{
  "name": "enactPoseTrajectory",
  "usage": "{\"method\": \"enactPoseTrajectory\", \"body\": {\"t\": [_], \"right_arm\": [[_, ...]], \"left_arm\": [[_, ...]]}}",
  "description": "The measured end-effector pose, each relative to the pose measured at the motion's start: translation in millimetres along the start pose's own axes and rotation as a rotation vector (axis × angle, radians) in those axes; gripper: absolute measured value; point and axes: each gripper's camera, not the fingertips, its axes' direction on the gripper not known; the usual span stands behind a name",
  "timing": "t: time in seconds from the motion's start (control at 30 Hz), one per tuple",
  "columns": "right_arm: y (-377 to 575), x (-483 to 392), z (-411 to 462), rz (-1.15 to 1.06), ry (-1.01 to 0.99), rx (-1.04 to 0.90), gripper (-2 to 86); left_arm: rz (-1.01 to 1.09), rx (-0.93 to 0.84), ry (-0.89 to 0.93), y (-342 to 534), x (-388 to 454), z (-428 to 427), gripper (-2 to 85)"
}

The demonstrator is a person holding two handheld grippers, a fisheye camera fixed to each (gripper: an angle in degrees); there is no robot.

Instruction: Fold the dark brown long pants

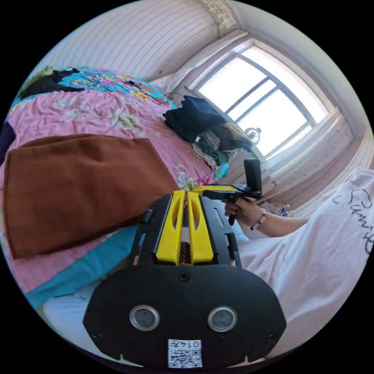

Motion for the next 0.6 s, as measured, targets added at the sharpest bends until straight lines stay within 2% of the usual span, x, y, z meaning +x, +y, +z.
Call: {"method": "enactPoseTrajectory", "body": {"t": [0.07,0.13,0.27,0.37,0.47,0.6], "right_arm": [[-18.0,-5.8,1.0,-0.084,0.039,-0.040,5.2],[-34.9,-17.5,12.1,-0.163,0.041,-0.095,7.5],[-72.9,-53.2,52.8,-0.274,-0.041,-0.135,12.5],[-104.8,-75.2,91.7,-0.263,-0.138,-0.190,15.1],[-131.2,-99.0,128.7,-0.275,-0.181,-0.273,15.7],[-151.4,-120.9,155.9,-0.271,-0.205,-0.349,15.4]], "left_arm": [[-0.067,0.054,-0.253,10.6,-12.1,-29.2,4.1],[-0.171,0.105,-0.420,24.2,-30.7,-55.1,5.2],[-0.342,0.157,-0.806,57.4,-68.5,-96.5,9.8],[-0.449,0.130,-0.833,71.0,-93.2,-95.1,13.1],[-0.532,0.088,-0.811,74.9,-100.1,-84.2,11.8],[-0.417,0.092,-0.909,71.3,-72.5,-79.6,5.0]]}}
